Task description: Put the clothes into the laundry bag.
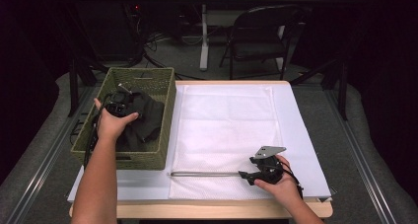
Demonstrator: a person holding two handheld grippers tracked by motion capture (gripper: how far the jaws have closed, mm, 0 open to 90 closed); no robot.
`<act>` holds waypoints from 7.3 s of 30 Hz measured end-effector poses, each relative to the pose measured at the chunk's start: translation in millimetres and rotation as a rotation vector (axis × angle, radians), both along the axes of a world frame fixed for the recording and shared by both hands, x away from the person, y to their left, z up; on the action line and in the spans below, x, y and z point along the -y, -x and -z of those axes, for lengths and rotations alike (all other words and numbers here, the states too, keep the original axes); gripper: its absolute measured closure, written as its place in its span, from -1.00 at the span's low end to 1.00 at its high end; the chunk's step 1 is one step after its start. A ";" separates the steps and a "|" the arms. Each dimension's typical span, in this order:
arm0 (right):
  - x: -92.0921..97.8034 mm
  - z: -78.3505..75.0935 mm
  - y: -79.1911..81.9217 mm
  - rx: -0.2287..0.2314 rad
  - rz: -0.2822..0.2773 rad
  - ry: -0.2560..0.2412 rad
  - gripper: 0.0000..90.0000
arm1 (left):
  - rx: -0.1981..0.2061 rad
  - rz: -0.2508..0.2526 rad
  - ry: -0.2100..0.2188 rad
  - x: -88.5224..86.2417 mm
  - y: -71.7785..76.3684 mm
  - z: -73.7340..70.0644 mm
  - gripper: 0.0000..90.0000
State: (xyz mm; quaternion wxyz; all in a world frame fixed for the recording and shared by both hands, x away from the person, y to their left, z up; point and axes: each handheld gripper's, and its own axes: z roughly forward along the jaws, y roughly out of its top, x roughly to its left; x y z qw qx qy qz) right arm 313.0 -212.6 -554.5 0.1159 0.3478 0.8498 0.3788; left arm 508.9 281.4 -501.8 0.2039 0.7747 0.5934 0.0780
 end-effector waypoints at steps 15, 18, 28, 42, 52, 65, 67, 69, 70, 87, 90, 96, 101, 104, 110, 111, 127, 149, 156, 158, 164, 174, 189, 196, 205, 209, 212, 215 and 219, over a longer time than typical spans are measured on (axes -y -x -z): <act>0.1 0.2 -0.4 0.000 -0.006 -0.001 -0.34 | 0.036 0.000 0.013 3.7 1.3 13.4 -1.00; -1.1 0.3 0.0 0.000 -0.006 -0.001 -0.34 | 0.037 -0.010 0.003 6.5 1.5 15.2 -1.00; -1.4 0.1 0.2 -0.003 -0.007 -0.003 -0.34 | -0.001 -0.037 0.027 9.3 1.9 17.7 -1.00; -3.1 0.3 0.4 -0.001 -0.010 0.001 -0.34 | -0.001 -0.073 -0.057 25.0 0.8 22.6 -1.00; -2.9 0.0 0.6 0.003 -0.012 0.000 -0.34 | -0.012 -0.092 -0.092 28.9 -2.5 25.1 -0.99; -4.1 0.2 0.4 0.001 -0.014 0.001 -0.34 | -0.024 -0.095 -0.117 31.7 -7.1 24.8 -1.00; -3.9 0.0 0.6 0.000 -0.012 -0.001 -0.34 | -0.026 -0.096 -0.110 31.2 -7.4 24.6 -1.00; -3.7 0.0 0.4 0.001 -0.011 -0.001 -0.34 | -0.026 -0.116 -0.105 31.5 -7.9 24.9 -0.99; -3.8 0.0 0.6 0.000 -0.011 -0.002 -0.34 | -0.033 -0.119 -0.107 31.9 -8.4 24.5 -0.99; -3.6 -0.1 0.5 0.002 -0.012 0.000 -0.34 | -0.043 -0.094 -0.092 31.8 -7.5 21.4 -0.81; -3.6 -0.2 0.7 0.006 -0.013 0.001 -0.34 | -0.053 -0.090 -0.077 32.5 -6.7 19.2 -0.65; -3.5 -0.3 0.5 0.009 -0.013 0.002 -0.34 | -0.059 -0.083 -0.056 33.8 -5.1 16.9 -0.33; -4.4 -0.1 0.5 0.008 -0.017 0.007 -0.34 | -0.060 -0.070 -0.047 33.7 -4.3 15.6 -0.12; -4.9 -0.1 0.6 0.007 -0.017 0.006 -0.34 | -0.061 -0.067 -0.042 33.2 -4.0 14.9 -0.03; -5.9 -0.6 1.4 0.021 -0.014 0.006 -0.34 | -0.053 -0.067 -0.037 32.6 -2.7 13.2 0.14; -5.9 -0.9 1.4 0.026 -0.018 0.006 -0.34 | -0.047 -0.068 -0.029 32.4 -2.3 12.9 0.18; -10.8 -3.8 1.7 0.064 -0.015 -0.003 -0.60 | 0.002 -0.023 -0.063 34.0 6.8 -8.4 0.32; -22.8 -12.1 5.2 0.112 -0.103 0.072 0.17 | 0.072 -0.043 -0.061 17.1 22.4 -82.0 0.32; -28.8 -16.4 -1.2 0.046 -0.165 0.057 0.56 | 0.075 -0.041 -0.056 17.3 26.1 -99.7 0.32; -32.8 -17.3 -5.2 0.025 -0.204 0.057 0.62 | 0.082 -0.042 -0.052 17.3 27.4 -102.1 0.32; -39.9 -14.1 -14.1 0.038 -0.254 0.075 0.63 | 0.074 -0.041 -0.039 15.6 30.6 -105.9 0.32; -35.4 -3.1 -12.8 0.017 -0.274 0.059 0.59 | 0.071 -0.030 -0.032 17.1 36.6 -107.5 0.32; -32.1 0.2 -17.4 -0.002 -0.248 0.071 0.97 | 0.076 0.007 -0.029 19.7 48.9 -115.7 0.32; -31.2 -0.3 -28.6 0.005 -0.190 0.031 0.97 | 0.074 0.020 -0.018 19.1 53.4 -119.3 0.32; -29.6 3.5 -27.9 0.037 -0.179 0.069 0.65 | 0.077 0.026 -0.015 20.5 57.7 -121.2 0.32; -26.6 3.6 -24.8 0.034 -0.180 0.081 0.45 | 0.077 0.032 -0.015 20.7 59.3 -122.1 0.32; -22.6 5.0 -24.9 0.029 -0.181 0.058 0.44 | 0.076 0.033 -0.009 20.7 60.8 -122.8 0.32; -20.5 5.2 -25.5 0.033 -0.192 0.060 0.58 | 0.075 0.043 -0.008 20.3 61.8 -123.3 0.32; -22.4 5.2 -26.7 0.028 -0.197 0.059 0.81 | 0.067 0.047 -0.004 20.4 63.0 -125.4 0.33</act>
